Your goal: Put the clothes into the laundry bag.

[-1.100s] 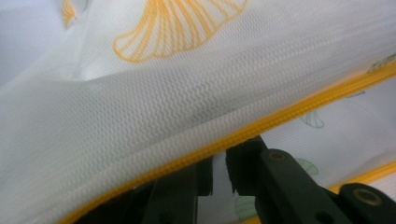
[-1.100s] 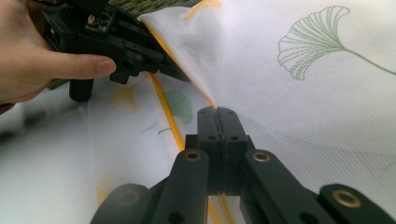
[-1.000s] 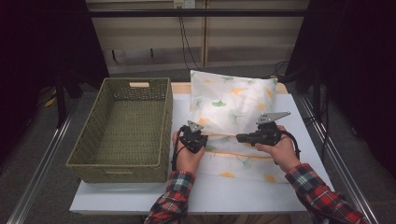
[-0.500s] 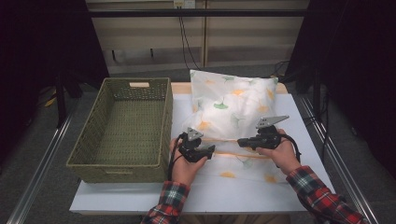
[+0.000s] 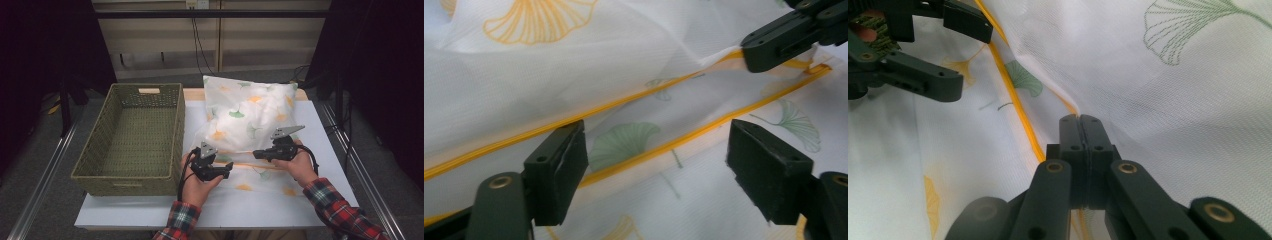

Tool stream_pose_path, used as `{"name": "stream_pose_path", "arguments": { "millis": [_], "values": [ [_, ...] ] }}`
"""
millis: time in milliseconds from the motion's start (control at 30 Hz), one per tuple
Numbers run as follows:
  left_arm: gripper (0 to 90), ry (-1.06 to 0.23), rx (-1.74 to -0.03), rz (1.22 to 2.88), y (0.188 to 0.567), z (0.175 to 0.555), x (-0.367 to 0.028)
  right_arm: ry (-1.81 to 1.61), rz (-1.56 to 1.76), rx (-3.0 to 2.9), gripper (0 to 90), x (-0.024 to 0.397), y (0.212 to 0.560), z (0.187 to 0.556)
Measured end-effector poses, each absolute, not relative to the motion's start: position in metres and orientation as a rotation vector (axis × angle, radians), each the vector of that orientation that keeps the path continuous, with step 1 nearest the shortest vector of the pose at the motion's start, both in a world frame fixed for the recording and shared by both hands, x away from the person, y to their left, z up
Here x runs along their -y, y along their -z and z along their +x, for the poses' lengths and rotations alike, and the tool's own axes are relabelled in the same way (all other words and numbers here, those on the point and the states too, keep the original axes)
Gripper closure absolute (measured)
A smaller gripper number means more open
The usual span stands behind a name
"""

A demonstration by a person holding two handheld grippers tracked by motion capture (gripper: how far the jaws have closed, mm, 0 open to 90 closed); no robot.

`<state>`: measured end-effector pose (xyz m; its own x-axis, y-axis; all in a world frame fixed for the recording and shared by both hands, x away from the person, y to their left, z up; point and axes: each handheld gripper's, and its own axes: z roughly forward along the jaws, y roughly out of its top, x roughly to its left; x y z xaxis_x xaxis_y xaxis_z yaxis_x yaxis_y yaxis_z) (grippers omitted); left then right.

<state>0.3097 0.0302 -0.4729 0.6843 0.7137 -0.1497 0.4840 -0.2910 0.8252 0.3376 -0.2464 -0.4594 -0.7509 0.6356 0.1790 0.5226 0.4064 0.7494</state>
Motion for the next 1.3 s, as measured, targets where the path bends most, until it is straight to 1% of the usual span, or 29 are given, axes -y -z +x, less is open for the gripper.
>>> {"name": "stream_pose_path", "arguments": {
  "millis": [200, 333, 767, 1000, 1300],
  "values": [
    [19.9, -0.296, -0.892, 1.937, 0.465, 0.306, -0.025, -1.247, 1.039, -2.53, 90.0, 0.245, 0.462, 0.336],
    [19.0, -0.317, -0.863, 1.952, 0.462, 0.306, -0.025, -1.236, 1.046, -2.539, 90.0, 0.245, 0.464, 0.334],
    [15.5, -0.363, -0.875, 1.937, 0.455, 0.311, -0.029, -1.167, 1.064, -2.577, 90.0, 0.252, 0.475, 0.327],
    [14.8, -0.376, -0.886, 1.932, 0.455, 0.313, -0.032, -1.188, 1.09, -2.575, 90.0, 0.257, 0.483, 0.323],
    [14.7, -0.382, -0.896, 1.917, 0.455, 0.314, -0.032, -1.187, 1.065, -2.564, 89.9, 0.256, 0.483, 0.322]
  ]
}}
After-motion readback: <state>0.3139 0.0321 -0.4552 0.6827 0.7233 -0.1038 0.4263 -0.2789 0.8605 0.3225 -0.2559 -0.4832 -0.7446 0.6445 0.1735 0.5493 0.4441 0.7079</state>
